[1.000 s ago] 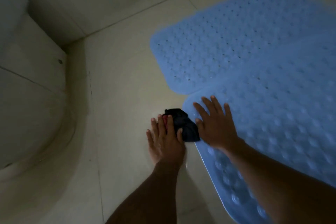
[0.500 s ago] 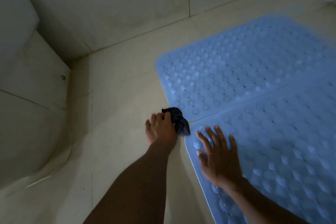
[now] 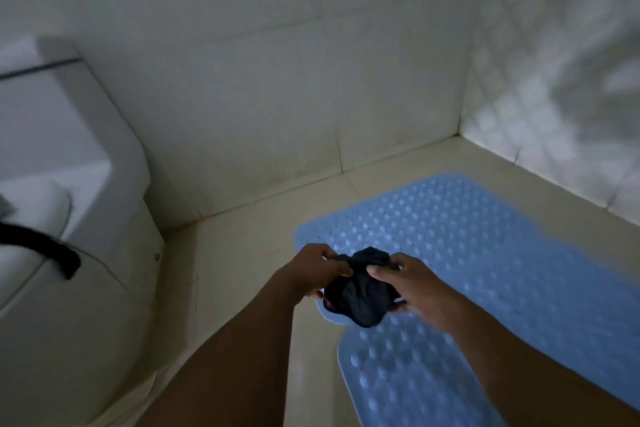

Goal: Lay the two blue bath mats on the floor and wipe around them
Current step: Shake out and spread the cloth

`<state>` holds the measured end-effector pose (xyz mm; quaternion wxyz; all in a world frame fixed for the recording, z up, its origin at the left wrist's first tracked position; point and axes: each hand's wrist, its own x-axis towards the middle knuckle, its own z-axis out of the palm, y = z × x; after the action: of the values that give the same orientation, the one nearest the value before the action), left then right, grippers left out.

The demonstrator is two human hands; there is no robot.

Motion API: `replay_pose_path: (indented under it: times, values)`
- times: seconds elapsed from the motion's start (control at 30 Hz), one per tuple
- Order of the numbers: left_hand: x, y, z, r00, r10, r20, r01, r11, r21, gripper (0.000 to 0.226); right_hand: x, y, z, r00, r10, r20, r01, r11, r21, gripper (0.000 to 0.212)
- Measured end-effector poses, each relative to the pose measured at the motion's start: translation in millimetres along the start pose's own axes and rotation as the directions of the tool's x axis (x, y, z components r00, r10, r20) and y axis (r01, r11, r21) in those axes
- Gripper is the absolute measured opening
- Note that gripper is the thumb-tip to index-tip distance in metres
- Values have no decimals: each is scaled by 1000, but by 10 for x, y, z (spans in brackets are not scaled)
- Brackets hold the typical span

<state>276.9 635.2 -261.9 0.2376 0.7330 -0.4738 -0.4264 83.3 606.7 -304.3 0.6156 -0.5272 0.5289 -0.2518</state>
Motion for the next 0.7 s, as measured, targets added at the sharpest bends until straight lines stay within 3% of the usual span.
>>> replay_pose_path:
  times: [0.1,0.2,0.33,0.47,0.53,0.63,0.7]
  values:
    - [-216,555,-284,997,77,-15,-75,992,105,13,-281,-638,-311,979,-202,-36,188,955,-230,27]
    - [-402,1026,-475,979,193,-70,-178,969,171,11,-520,-1142,-610,942,-335,18,307,840,-447,8]
    - [-637,1581,-565,931,338,-139,-310,931,193,15,-811,-1634,-910,898,-438,-27,336,726,-600,31]
    - [-865,2038,-567,865,433,-255,-440,897,30,16,-1053,-1975,-1192,822,-567,-53,331,552,-765,48]
    - [-943,2217,-544,847,442,-297,-474,879,-44,14,-1146,-2103,-1312,778,-620,-102,318,529,-787,53]
    - [-1023,2447,-484,834,449,-322,-500,861,-96,13,-1323,-2274,-1413,733,-639,-233,193,523,-830,42]
    - [-1073,2587,-449,823,465,-327,-515,853,-83,14,-1365,-2324,-1518,730,-642,-234,260,577,-774,46]
